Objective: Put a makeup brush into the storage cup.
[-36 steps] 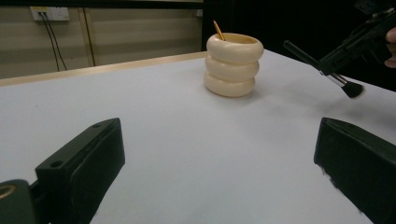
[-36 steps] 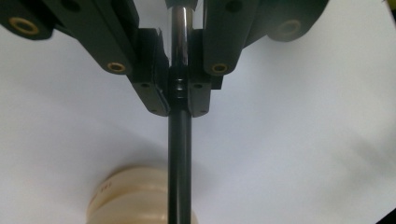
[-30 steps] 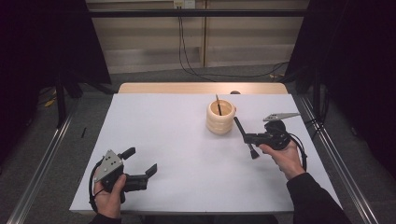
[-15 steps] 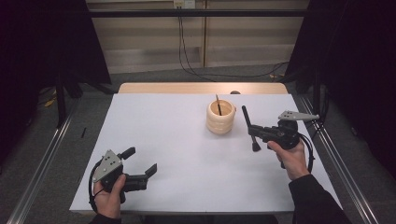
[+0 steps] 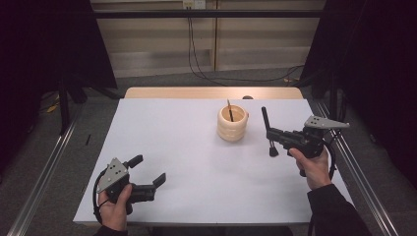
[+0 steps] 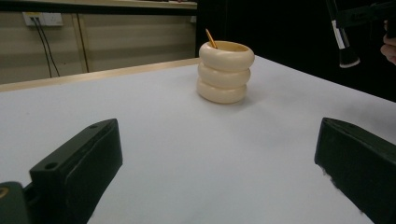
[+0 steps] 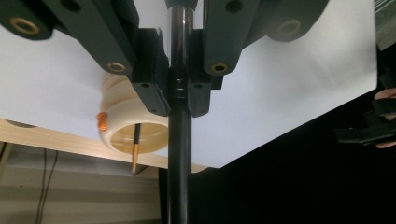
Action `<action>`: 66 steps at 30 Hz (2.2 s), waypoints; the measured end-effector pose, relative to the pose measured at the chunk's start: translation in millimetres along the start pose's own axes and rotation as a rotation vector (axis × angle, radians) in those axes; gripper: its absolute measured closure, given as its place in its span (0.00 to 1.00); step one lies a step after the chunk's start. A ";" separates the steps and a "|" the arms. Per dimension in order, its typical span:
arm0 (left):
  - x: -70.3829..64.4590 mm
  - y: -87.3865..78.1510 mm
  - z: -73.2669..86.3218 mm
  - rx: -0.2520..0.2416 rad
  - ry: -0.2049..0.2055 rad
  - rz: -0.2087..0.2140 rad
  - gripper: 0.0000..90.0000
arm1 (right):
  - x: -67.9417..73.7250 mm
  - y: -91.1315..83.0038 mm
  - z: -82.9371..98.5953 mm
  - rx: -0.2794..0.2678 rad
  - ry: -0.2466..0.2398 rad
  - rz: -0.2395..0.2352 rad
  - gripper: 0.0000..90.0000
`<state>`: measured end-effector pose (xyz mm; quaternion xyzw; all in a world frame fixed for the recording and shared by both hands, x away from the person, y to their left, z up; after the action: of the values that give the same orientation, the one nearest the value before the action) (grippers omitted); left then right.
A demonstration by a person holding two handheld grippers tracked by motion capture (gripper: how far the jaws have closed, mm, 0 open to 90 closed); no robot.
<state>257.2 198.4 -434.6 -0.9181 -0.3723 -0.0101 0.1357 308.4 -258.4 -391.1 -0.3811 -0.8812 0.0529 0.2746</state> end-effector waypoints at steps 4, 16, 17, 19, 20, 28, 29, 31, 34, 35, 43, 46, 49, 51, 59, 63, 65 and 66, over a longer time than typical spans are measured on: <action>-1.5 0.6 -0.6 -0.009 -0.006 0.009 0.01 | 10.9 1.6 0.9 0.013 -0.028 -0.025 0.88; -5.0 2.9 -2.7 -0.005 0.007 0.009 0.01 | 28.2 11.6 6.3 0.058 -0.061 -0.076 0.88; -5.6 2.9 -3.5 -0.012 0.008 0.014 0.01 | 28.7 12.9 7.1 0.064 -0.056 -0.078 0.88; -6.9 3.2 -4.8 -0.013 0.027 0.020 0.01 | 31.3 14.9 8.6 0.079 -0.068 -0.084 0.88; -8.5 3.3 -5.2 -0.014 0.017 0.016 0.01 | 33.4 15.6 9.0 0.084 -0.073 -0.089 0.88; -8.9 -1.2 -9.0 -0.045 -0.020 0.015 0.01 | 52.4 24.2 8.0 0.107 -0.094 -0.133 0.88; -8.5 -1.4 -8.7 -0.041 -0.014 0.014 0.01 | 54.7 26.3 8.6 0.117 -0.101 -0.136 0.88; -8.9 -1.7 -8.8 -0.039 -0.019 0.011 0.01 | 59.0 30.0 9.8 0.133 -0.113 -0.140 0.88; -7.0 -4.1 -10.2 -0.045 -0.025 -0.022 0.01 | 62.8 30.6 9.1 0.137 -0.112 -0.153 0.88; -5.3 -4.8 -10.8 -0.043 -0.030 -0.022 0.01 | 63.5 30.1 8.5 0.137 -0.109 -0.158 0.88; -4.9 -4.2 -11.5 -0.043 -0.026 0.000 0.01 | 72.0 34.3 14.5 0.218 -0.158 -0.155 0.88; -5.1 -4.5 -12.9 -0.034 -0.014 -0.003 0.01 | 77.1 37.0 14.0 0.257 -0.180 -0.174 0.88; -6.4 -3.7 -14.0 -0.028 -0.005 0.007 0.01 | 81.4 40.0 12.6 0.291 -0.210 -0.190 0.88; -8.0 -2.8 -15.5 -0.024 0.001 0.014 0.01 | 82.7 42.7 11.6 0.314 -0.222 -0.188 0.88; -11.1 2.5 -19.2 -0.017 0.013 0.037 0.01 | 81.9 52.7 12.7 0.409 -0.241 -0.202 0.88; -12.5 6.2 -21.2 -0.009 0.025 0.060 0.01 | 82.7 55.9 12.9 0.451 -0.263 -0.195 0.88; -13.1 7.7 -22.9 0.000 0.037 0.075 0.01 | 83.8 57.7 12.9 0.474 -0.277 -0.191 0.88; -12.3 7.8 -24.0 0.003 0.049 0.082 0.01 | 84.4 59.0 12.9 0.485 -0.290 -0.189 0.88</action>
<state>255.7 178.5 -414.9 -0.9319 -0.3309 -0.0264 0.1465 292.4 -156.2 -382.4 -0.2090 -0.9044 0.2901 0.2328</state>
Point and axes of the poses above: each handheld gripper's, and its own axes: y roughly forward along the jaws, z roughly out of its underside, x roughly to its left, the point moved 3 cm from there along y, roughly forward along the jaws, and after that the axes turned 13 degrees about y, right-handed, at the moved point
